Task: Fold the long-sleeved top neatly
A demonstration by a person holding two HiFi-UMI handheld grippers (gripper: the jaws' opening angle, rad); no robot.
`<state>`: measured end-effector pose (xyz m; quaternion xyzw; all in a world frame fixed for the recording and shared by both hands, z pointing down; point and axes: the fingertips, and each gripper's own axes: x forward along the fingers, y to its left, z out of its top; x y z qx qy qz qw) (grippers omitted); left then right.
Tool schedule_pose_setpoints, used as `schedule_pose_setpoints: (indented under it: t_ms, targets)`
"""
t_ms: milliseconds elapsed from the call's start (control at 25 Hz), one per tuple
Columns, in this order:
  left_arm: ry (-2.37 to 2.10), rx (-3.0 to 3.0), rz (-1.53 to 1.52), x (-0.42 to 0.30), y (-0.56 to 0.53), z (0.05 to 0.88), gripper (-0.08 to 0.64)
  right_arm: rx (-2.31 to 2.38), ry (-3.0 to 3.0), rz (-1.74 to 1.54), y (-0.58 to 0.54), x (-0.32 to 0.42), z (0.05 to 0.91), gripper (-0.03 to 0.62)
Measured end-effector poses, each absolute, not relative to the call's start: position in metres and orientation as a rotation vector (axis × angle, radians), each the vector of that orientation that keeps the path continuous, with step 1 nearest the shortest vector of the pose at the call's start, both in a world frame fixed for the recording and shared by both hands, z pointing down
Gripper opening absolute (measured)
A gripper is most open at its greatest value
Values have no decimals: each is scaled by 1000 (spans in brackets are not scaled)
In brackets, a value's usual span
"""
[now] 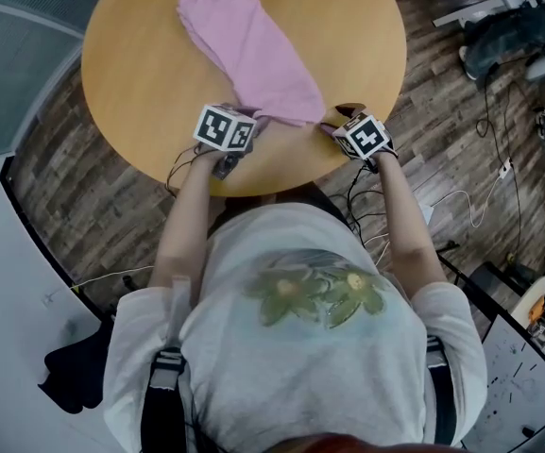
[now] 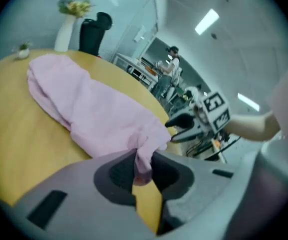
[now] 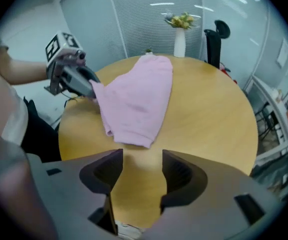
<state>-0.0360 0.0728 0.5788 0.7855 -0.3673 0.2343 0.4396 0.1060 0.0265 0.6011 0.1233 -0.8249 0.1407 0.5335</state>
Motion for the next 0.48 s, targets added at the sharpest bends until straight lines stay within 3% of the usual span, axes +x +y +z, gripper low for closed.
schedule_pose_setpoints:
  t_ms: [120, 280, 440, 480]
  targets:
    - [-888, 1887, 367, -46, 64, 556, 67, 284, -1969, 61, 21, 102, 599, 247]
    - [-889, 1914, 361, -51, 58, 539, 67, 258, -1931, -270, 15, 82, 603, 249]
    - [-902, 1932, 358, -51, 57, 528, 67, 269, -1949, -316, 12, 62, 606, 246]
    - [-909, 1930, 359, -53, 59, 528, 67, 265, -1964, -289, 13, 59, 604, 193]
